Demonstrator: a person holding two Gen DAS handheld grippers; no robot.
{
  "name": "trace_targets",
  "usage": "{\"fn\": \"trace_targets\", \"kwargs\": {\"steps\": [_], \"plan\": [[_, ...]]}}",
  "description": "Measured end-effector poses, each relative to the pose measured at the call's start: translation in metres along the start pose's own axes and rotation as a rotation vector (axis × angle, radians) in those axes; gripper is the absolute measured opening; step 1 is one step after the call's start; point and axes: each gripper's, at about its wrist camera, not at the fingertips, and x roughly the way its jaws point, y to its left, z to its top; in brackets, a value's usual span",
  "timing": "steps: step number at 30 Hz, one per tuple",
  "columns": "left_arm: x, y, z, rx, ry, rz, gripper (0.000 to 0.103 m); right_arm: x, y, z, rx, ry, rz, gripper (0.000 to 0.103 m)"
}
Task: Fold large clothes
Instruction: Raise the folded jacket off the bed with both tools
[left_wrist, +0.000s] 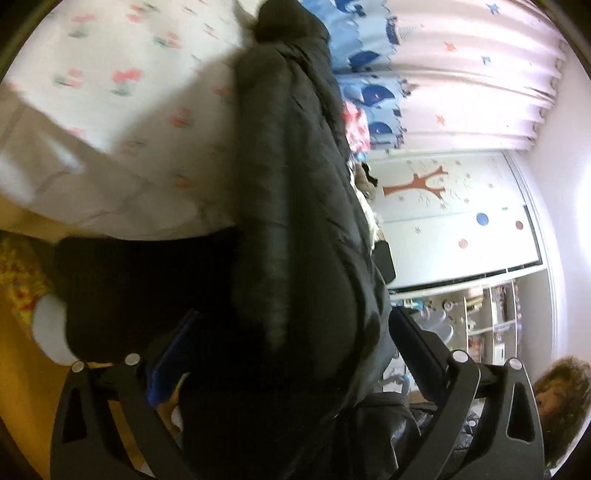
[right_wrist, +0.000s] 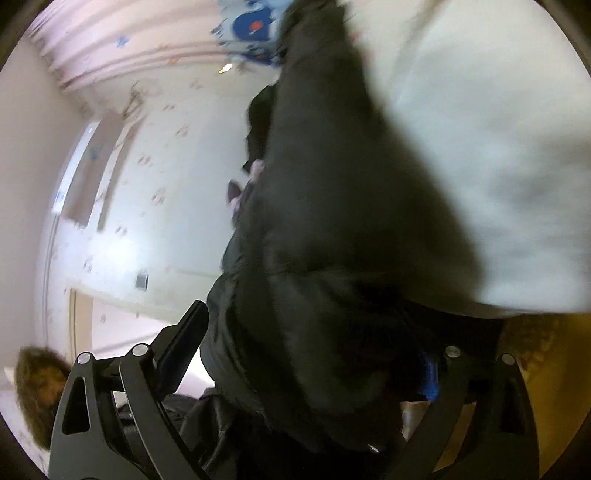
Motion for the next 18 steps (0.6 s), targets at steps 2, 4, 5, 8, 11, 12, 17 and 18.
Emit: {"fn": "trace_targets", "kwargs": {"steps": [2, 4, 5, 8, 11, 12, 17, 18], "plan": [[0.015, -0.002, -0.002, -0.028, 0.024, 0.050, 0.096, 0.008, 0.004, -0.002, -0.028, 0.008, 0.001, 0.079], [0.017, -0.002, -0.004, -0.039, -0.001, 0.090, 0.095, 0.010, 0.012, -0.004, -0.065, -0.007, -0.015, 0.050], [0.014, -0.007, -0.005, -0.027, -0.042, 0.121, 0.093, 0.009, 0.018, -0.005, -0.084, -0.020, -0.013, 0.035], [0.011, -0.032, -0.010, 0.047, -0.070, 0.162, 0.041, 0.005, 0.048, -0.009, -0.154, -0.035, -0.008, 0.018], [0.003, -0.076, -0.018, 0.168, -0.086, 0.227, 0.020, -0.001, 0.088, -0.014, -0.239, -0.043, 0.042, 0.015], [-0.003, -0.091, -0.021, 0.204, -0.102, 0.209, 0.018, -0.003, 0.101, -0.016, -0.267, -0.040, 0.065, 0.015], [-0.016, -0.092, -0.023, 0.233, -0.043, 0.172, 0.024, -0.004, 0.086, -0.024, -0.212, 0.047, -0.052, 0.066], [-0.013, -0.075, -0.022, 0.194, -0.013, 0.193, 0.040, -0.002, 0.071, -0.026, -0.170, 0.059, -0.088, 0.074]]}}
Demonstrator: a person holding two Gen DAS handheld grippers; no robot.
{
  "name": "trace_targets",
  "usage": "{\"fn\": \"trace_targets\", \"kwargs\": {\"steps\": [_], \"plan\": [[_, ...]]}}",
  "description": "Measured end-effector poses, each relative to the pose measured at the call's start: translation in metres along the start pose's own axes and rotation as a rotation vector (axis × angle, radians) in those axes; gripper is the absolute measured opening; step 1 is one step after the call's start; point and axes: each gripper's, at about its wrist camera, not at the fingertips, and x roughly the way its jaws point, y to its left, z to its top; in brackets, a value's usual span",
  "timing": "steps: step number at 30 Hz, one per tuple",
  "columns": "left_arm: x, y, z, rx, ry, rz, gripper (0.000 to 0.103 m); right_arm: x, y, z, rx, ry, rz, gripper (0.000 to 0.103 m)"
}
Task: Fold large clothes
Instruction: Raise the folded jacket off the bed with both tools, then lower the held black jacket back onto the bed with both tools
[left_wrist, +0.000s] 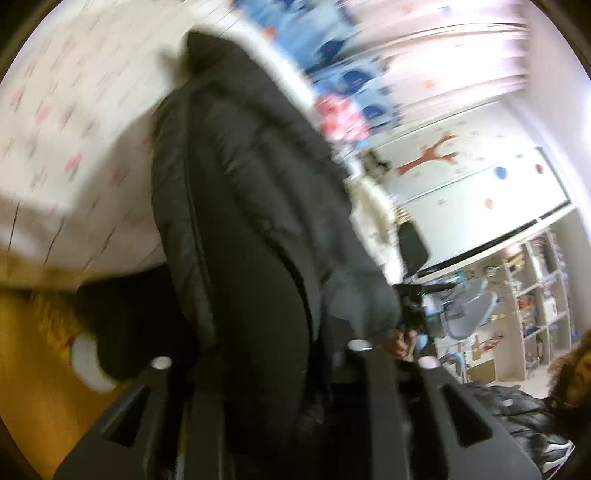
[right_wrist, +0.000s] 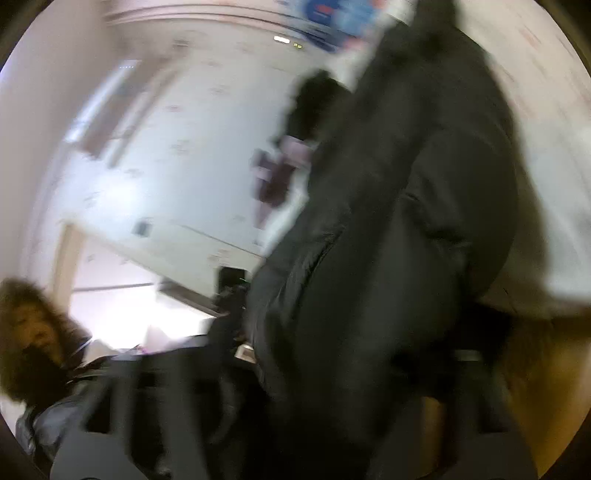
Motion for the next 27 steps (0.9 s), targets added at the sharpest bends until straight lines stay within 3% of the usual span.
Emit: {"fn": "trace_targets", "kwargs": {"steps": [1, 4, 5, 6, 8, 9, 12, 17, 20, 27], "plan": [[0.007, 0.015, -0.003, -0.041, 0.022, 0.006, 0.054, 0.004, -0.010, -0.003, 0.034, 0.011, -0.015, 0.074], [0.017, 0.042, -0.010, -0.146, 0.008, -0.021, 0.073, 0.009, -0.028, -0.014, 0.081, -0.012, 0.017, 0.072], [0.018, 0.046, -0.011, -0.158, -0.007, -0.034, 0.073, 0.009, -0.027, -0.015, 0.069, -0.027, 0.032, 0.060], [0.019, 0.045, -0.012, -0.156, -0.024, -0.047, 0.073, 0.010, -0.021, -0.015, 0.040, -0.047, 0.050, 0.041], [0.014, 0.034, -0.009, -0.117, -0.072, -0.036, 0.055, 0.007, -0.008, -0.014, -0.009, -0.088, 0.065, 0.023], [0.010, 0.026, -0.008, -0.098, -0.087, -0.026, 0.032, 0.003, 0.004, -0.011, -0.049, -0.129, 0.096, 0.019], [-0.006, -0.004, -0.002, -0.022, -0.161, 0.012, 0.016, -0.009, 0.038, -0.001, -0.144, -0.218, 0.172, 0.015], [-0.047, -0.050, 0.002, 0.067, -0.290, -0.130, 0.013, -0.032, 0.077, 0.005, -0.228, -0.296, 0.280, 0.015], [-0.063, -0.057, -0.004, 0.109, -0.290, -0.177, 0.013, -0.041, 0.094, 0.000, -0.259, -0.328, 0.336, 0.015], [-0.037, 0.018, -0.019, -0.109, -0.214, -0.168, 0.013, -0.049, 0.043, -0.015, -0.138, -0.312, 0.299, 0.015]]}}
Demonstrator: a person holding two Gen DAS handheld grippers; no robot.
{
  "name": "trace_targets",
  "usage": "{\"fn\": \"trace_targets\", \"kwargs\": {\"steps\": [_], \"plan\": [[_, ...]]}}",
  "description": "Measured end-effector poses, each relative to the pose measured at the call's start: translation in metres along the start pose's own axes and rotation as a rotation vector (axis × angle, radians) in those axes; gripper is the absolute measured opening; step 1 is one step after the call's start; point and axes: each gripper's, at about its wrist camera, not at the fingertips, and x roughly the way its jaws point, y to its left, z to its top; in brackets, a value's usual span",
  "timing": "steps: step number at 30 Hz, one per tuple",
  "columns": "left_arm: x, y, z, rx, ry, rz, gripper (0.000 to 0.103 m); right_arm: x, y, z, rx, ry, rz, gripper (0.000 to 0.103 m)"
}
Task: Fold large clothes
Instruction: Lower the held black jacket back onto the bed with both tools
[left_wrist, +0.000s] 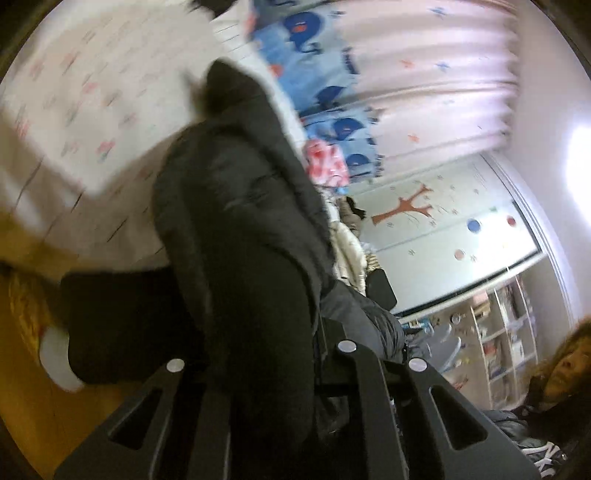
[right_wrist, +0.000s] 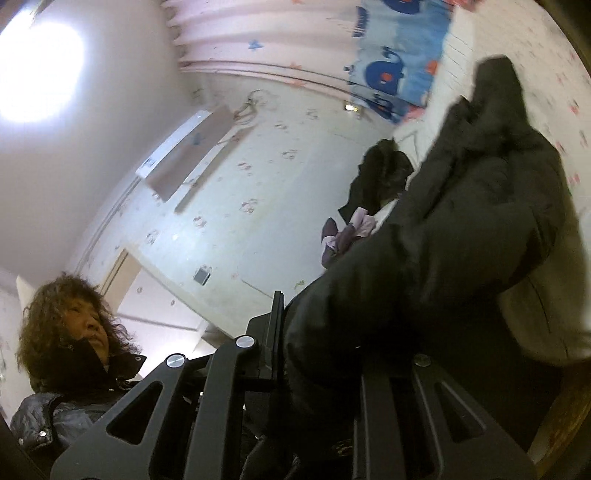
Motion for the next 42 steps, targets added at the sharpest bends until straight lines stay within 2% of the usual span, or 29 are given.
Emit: {"fn": "trace_targets", "kwargs": {"steps": [2, 5, 9, 12, 16, 21, 27, 31, 36, 39, 42], "plan": [[0.002, 0.001, 0.002, -0.010, -0.019, -0.025, 0.013, -0.002, -0.004, 0.004, 0.004, -0.020, 0.021, 0.015], [0.001, -0.019, 0.019, 0.033, -0.058, -0.062, 0.013, 0.003, 0.002, 0.024, -0.039, -0.025, 0.035, 0.015], [-0.001, -0.059, 0.059, 0.115, -0.136, -0.114, 0.013, 0.029, 0.029, 0.058, -0.112, -0.042, 0.057, 0.015], [0.005, -0.074, 0.089, 0.130, -0.168, -0.140, 0.013, 0.041, 0.038, 0.089, -0.139, -0.079, 0.070, 0.015], [0.031, -0.086, 0.145, 0.118, -0.210, -0.161, 0.013, 0.061, 0.035, 0.132, -0.136, -0.116, 0.035, 0.015], [0.069, -0.093, 0.211, 0.125, -0.240, -0.152, 0.013, 0.083, 0.017, 0.196, -0.105, -0.158, -0.064, 0.015], [0.126, -0.073, 0.286, 0.065, -0.273, -0.090, 0.013, 0.108, -0.036, 0.266, -0.043, -0.200, -0.228, 0.015], [0.167, -0.041, 0.319, 0.011, -0.292, 0.017, 0.013, 0.123, -0.092, 0.295, 0.034, -0.227, -0.360, 0.015], [0.205, 0.017, 0.330, -0.086, -0.304, 0.157, 0.014, 0.136, -0.182, 0.304, 0.153, -0.227, -0.518, 0.015], [0.218, 0.042, 0.326, -0.106, -0.297, 0.210, 0.016, 0.144, -0.212, 0.301, 0.149, -0.205, -0.565, 0.014], [0.228, 0.047, 0.329, -0.110, -0.269, 0.268, 0.017, 0.149, -0.223, 0.301, 0.146, -0.182, -0.610, 0.014]]}}
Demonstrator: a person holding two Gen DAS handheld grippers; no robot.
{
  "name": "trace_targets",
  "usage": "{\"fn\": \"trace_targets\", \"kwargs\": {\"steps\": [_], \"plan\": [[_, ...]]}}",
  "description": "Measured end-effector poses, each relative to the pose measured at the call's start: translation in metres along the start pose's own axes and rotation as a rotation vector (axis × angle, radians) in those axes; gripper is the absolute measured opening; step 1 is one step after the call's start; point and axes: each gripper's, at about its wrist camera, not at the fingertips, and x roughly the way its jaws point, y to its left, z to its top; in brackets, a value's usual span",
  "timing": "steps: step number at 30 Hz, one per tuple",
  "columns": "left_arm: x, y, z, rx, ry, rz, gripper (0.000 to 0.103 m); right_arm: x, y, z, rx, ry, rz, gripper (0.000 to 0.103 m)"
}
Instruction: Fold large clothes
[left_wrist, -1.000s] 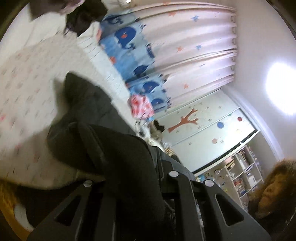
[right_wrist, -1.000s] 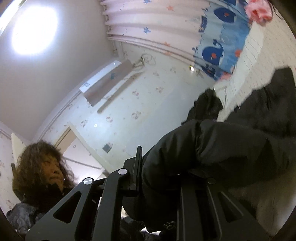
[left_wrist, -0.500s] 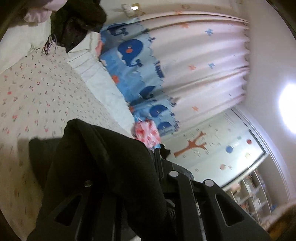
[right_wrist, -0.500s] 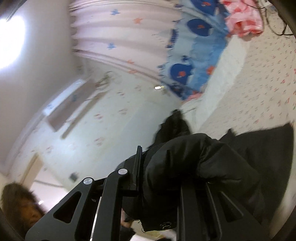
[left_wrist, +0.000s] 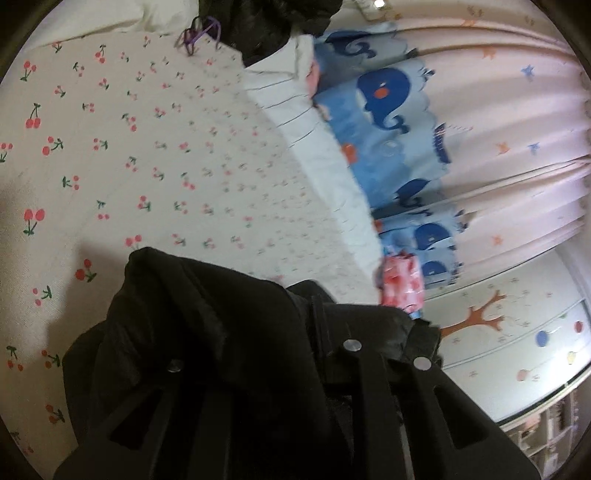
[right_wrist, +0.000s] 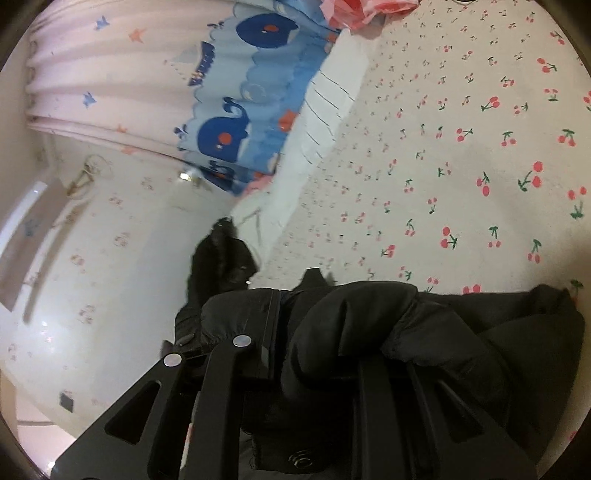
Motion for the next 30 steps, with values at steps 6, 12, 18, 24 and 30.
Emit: {"fn": "trace_targets", "kwargs": {"steps": [6, 12, 18, 24, 30], "plan": [[-0.021, -0.012, 0.014, -0.133, 0.064, -0.064, 0.065, -0.010, 0.000, 0.004, 0.101, 0.023, 0.006, 0.044], [-0.099, -0.059, 0.024, -0.087, -0.136, -0.165, 0.096, -0.043, 0.062, -0.010, -0.033, -0.067, -0.003, 0.078], [-0.030, -0.170, -0.036, 0.468, 0.002, -0.018, 0.097, 0.026, 0.155, -0.032, -0.503, 0.016, -0.292, 0.083], [0.098, -0.160, -0.058, 0.635, 0.145, 0.240, 0.097, 0.141, 0.125, -0.032, -0.673, 0.133, -0.657, 0.083], [0.122, -0.111, -0.056, 0.534, 0.161, 0.244, 0.097, 0.176, 0.053, -0.020, -0.516, 0.188, -0.674, 0.085]]}}
